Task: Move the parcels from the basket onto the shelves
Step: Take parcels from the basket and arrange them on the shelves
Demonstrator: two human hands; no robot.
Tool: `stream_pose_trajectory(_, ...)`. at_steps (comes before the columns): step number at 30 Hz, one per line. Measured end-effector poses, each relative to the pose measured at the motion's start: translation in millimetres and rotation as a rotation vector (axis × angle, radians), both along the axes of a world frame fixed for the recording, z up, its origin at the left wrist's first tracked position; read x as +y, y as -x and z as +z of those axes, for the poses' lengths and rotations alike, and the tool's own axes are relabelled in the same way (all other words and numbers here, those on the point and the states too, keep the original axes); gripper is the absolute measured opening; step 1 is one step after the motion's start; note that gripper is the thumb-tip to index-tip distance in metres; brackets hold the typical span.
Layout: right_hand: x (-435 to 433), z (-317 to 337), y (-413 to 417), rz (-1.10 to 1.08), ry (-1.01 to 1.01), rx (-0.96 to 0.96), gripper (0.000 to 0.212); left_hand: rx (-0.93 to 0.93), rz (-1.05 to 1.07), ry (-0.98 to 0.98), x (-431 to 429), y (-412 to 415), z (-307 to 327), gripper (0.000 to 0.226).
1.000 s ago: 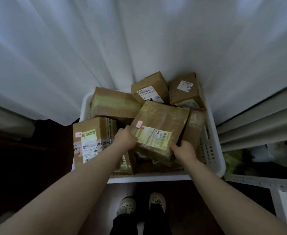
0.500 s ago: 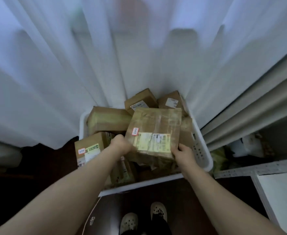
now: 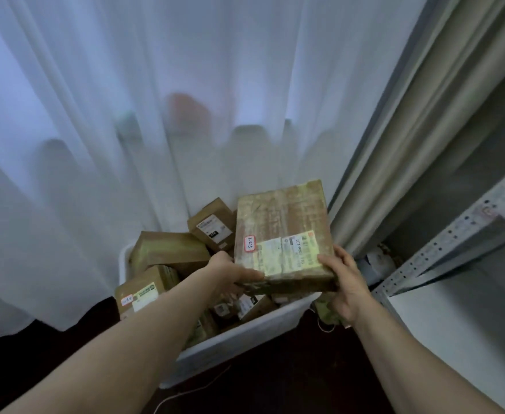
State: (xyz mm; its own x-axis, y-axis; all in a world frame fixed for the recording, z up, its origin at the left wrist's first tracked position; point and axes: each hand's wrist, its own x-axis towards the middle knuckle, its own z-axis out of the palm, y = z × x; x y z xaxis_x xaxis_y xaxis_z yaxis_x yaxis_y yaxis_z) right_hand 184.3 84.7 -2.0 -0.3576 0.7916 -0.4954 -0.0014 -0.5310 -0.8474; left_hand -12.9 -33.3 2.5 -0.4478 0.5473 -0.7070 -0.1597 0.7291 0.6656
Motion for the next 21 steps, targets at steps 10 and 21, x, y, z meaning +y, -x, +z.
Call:
stream_pose_trajectory(10, -30.5, 59.6, -188.4, -0.138, -0.127, 0.090, 0.047, 0.173, -0.316, -0.133, -4.5, -165.0, 69.6, 0.061)
stream_pose_trajectory(21, -65.5, 123.1, -373.7, -0.148, -0.308, -0.032, 0.075, 0.408, -0.326, -0.472, 9.6, -271.4, 152.0, 0.073)
